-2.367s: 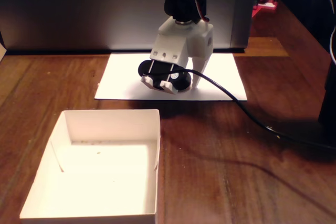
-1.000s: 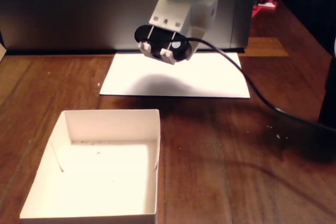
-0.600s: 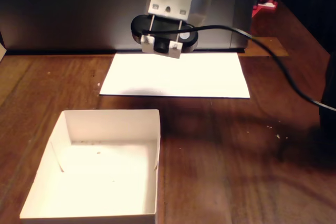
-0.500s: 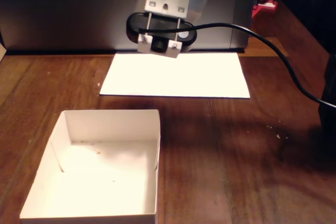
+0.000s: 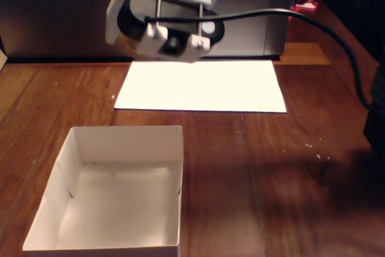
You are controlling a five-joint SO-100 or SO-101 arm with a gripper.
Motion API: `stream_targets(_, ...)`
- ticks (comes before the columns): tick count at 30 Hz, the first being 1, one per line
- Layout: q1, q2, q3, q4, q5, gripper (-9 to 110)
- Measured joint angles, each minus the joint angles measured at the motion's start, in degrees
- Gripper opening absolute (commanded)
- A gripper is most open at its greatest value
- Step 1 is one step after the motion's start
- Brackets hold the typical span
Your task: Grasp a mini cookies block and put it in the white box.
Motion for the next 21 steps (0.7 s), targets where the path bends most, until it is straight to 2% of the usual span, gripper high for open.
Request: stream_targets(21, -6.1, -14.9, 0.0, -8.0, 7.2, 15)
